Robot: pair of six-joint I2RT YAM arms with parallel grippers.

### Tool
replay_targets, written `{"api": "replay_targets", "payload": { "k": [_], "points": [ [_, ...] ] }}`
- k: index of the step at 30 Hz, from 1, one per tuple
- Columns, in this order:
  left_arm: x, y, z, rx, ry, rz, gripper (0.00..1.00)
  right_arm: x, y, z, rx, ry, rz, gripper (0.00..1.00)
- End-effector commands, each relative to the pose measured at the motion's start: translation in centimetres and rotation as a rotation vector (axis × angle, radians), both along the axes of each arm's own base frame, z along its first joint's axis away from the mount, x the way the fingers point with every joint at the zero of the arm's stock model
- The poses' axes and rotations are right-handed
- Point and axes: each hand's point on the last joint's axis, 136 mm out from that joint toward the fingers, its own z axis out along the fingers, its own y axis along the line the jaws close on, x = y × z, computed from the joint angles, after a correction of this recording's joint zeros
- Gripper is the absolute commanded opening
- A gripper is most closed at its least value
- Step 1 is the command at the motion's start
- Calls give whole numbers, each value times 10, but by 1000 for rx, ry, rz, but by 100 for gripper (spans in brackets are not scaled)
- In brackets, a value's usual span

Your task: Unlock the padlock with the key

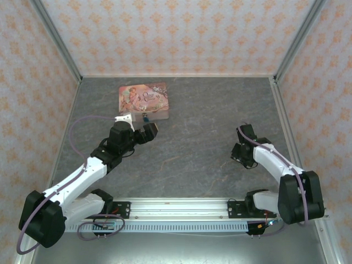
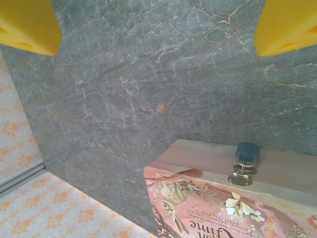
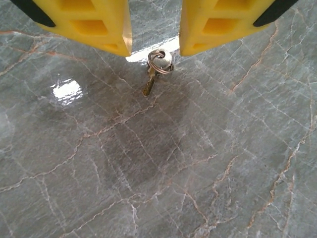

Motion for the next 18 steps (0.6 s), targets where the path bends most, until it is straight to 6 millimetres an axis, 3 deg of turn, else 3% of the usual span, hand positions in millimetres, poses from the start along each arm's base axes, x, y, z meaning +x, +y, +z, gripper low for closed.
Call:
{"api": "replay_targets", "payload": {
  "k": [1,18],
  "points": [
    [4,-3,16,-17,-34,4,100,8,0,2,-15,-19,5,31],
    [3,-1,15,-6,-30,10,100,3,2,-10,-10,36,15,21]
  ]
}}
